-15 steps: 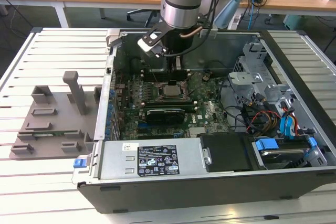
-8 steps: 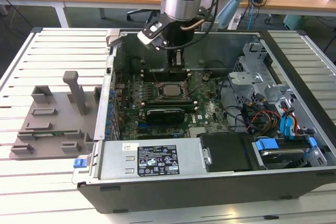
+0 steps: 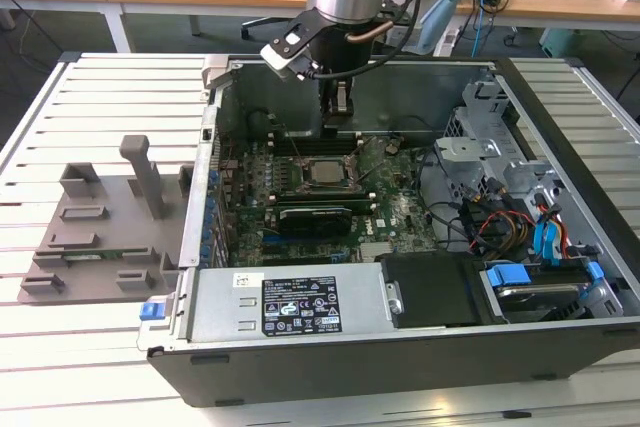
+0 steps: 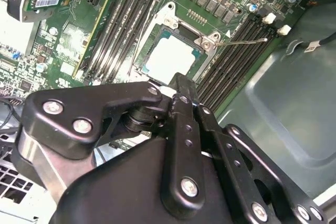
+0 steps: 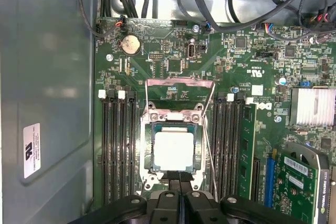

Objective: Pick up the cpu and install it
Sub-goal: 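Place the cpu into insertion slot, then close the cpu cover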

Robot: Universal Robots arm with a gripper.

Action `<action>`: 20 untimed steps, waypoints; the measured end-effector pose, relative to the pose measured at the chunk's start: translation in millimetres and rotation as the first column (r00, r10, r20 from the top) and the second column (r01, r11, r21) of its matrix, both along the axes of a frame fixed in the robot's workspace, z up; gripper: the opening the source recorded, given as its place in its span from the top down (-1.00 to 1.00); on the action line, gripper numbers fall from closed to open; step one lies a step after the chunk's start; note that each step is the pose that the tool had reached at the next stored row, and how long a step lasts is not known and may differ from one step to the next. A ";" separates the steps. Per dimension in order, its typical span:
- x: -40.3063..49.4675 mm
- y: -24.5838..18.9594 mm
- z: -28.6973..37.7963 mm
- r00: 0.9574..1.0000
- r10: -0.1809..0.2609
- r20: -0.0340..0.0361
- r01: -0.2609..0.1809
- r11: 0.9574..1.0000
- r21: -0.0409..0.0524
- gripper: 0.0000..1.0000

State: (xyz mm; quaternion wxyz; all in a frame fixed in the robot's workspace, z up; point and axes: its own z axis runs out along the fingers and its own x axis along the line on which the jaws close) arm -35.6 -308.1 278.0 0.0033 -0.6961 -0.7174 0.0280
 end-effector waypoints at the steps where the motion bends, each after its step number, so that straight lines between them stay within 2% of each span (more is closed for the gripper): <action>1: 0.0 0.0 0.0 1.000 0.000 0.000 0.000 1.000 0.000 0.79; 12: 0.3 0.0 0.1 1.000 0.000 0.000 0.000 1.000 0.001 0.79; 20: 8.5 0.0 0.1 1.000 0.000 0.000 0.000 1.000 0.001 0.79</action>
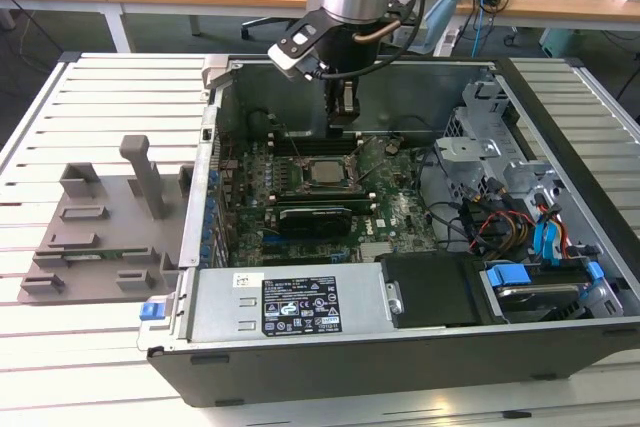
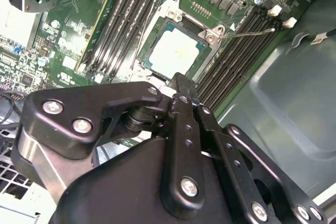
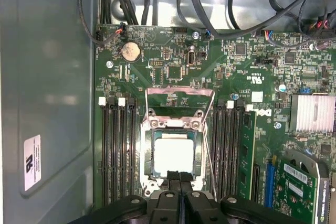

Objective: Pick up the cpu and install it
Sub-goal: 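Close the cpu cover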

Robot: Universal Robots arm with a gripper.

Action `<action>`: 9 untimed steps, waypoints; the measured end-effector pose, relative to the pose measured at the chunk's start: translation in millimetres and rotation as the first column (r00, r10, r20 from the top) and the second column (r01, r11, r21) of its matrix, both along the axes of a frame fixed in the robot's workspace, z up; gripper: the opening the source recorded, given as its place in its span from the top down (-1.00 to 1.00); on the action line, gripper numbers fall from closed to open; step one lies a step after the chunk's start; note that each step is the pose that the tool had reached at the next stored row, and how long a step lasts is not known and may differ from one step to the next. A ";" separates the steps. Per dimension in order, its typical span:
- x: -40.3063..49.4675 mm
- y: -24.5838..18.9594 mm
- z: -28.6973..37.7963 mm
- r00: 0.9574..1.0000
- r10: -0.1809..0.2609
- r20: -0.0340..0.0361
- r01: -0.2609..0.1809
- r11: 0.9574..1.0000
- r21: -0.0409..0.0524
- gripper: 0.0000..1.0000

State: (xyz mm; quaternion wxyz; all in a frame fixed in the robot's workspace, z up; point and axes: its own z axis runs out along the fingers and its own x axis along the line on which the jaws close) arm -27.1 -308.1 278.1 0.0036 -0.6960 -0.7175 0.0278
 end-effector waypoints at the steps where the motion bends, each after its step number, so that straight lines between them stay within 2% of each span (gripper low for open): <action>1: 1.6 0.0 0.0 1.000 0.000 0.000 0.000 1.000 0.000 0.79; 3: 7.1 0.0 0.0 1.000 0.000 0.000 0.000 1.000 0.000 0.79; 9: 12.0 0.0 0.0 1.000 0.000 0.000 0.000 1.000 0.000 0.79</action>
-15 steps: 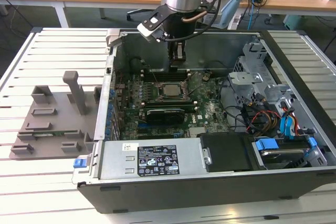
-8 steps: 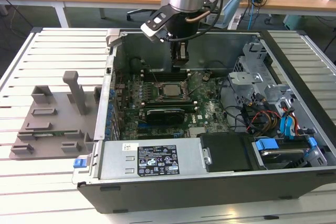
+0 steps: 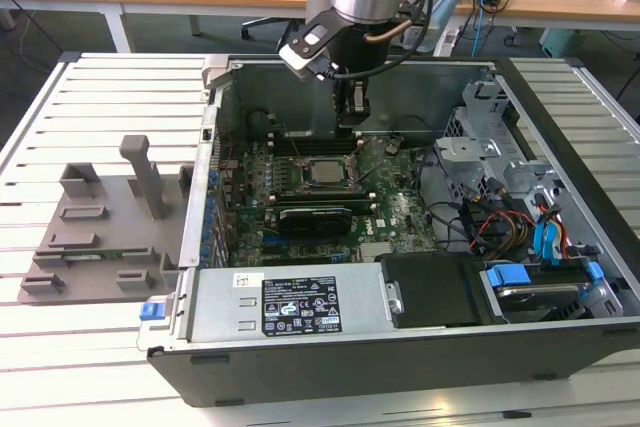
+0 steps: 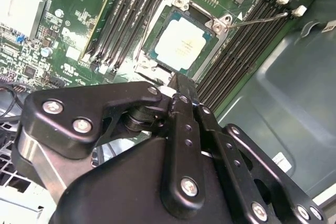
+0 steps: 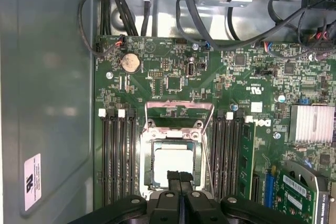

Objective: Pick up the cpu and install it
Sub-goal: 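Close the cpu cover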

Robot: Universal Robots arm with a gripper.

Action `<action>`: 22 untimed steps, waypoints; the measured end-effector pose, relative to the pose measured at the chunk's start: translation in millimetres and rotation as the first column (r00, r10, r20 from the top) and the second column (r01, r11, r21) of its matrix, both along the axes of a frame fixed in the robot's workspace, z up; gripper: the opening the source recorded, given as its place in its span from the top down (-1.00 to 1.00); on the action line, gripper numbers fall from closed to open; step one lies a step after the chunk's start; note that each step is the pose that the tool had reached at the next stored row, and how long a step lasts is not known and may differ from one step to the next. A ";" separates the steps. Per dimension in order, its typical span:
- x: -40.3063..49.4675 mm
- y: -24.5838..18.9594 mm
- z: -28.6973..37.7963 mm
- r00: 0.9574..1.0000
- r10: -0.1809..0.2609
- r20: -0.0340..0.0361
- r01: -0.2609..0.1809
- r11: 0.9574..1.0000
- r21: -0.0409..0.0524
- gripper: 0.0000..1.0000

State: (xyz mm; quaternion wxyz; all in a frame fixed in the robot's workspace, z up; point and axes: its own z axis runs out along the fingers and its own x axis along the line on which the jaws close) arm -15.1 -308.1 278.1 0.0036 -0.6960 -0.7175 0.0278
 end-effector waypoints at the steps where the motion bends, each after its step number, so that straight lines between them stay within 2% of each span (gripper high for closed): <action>1: 0.8 0.0 0.0 1.000 0.000 0.000 0.000 1.000 0.000 0.79; 9: 7.2 0.0 0.0 1.000 0.000 0.000 0.000 1.000 0.000 0.79; 16: 18.5 0.4 0.0 1.000 0.000 0.000 0.000 1.000 0.000 0.79; 18: 25.1 0.6 0.0 1.000 0.000 0.000 0.000 1.000 0.000 0.79; 22: 30.2 0.8 0.0 1.000 0.000 0.000 0.000 1.000 0.000 0.79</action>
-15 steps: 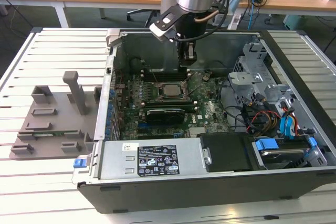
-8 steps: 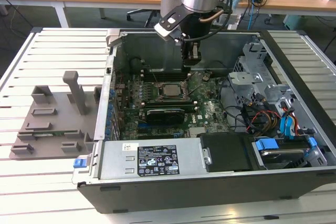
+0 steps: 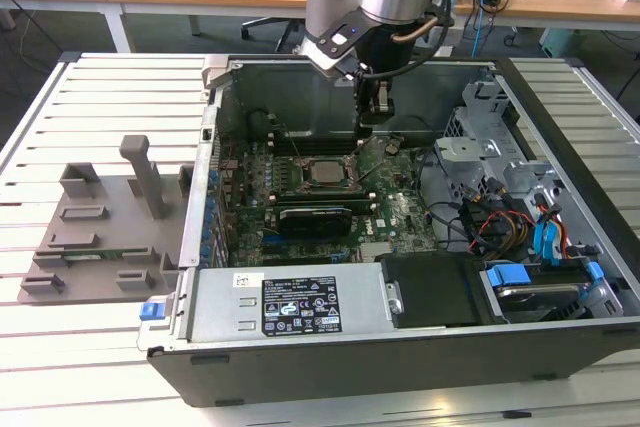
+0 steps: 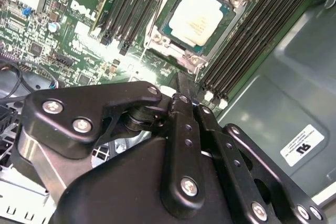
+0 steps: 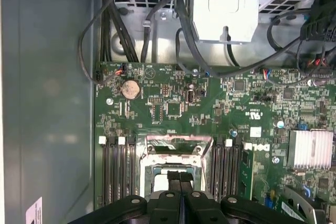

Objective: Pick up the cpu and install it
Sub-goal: 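Close the cpu cover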

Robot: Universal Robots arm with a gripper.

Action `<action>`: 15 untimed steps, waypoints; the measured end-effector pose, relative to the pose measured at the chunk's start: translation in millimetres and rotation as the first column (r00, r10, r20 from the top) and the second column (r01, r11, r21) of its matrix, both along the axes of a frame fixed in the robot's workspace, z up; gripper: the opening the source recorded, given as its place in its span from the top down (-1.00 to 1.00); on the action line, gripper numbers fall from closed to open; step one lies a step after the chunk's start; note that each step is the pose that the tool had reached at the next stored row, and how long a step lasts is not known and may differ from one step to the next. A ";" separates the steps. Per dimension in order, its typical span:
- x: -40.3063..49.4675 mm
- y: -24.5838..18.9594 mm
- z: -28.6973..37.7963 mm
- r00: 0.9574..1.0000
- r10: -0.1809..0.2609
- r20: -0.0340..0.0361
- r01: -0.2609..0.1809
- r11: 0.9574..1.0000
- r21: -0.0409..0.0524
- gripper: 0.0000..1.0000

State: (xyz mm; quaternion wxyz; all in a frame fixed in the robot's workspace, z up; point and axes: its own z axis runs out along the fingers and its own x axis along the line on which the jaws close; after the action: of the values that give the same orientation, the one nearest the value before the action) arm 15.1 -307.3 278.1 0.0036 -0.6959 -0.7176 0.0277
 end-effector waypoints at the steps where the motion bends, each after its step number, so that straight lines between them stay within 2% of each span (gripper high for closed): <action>1: 0.9 0.0 0.0 1.000 0.000 0.000 0.000 1.000 0.000 0.79; 6: 9.9 0.2 0.0 1.000 0.000 0.000 0.000 1.000 0.000 0.79; 15: 18.6 0.4 0.0 1.000 0.000 0.000 0.000 1.000 0.000 0.79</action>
State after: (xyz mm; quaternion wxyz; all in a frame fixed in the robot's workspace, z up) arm 33.7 -306.9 278.1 0.0036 -0.6957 -0.7178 0.0278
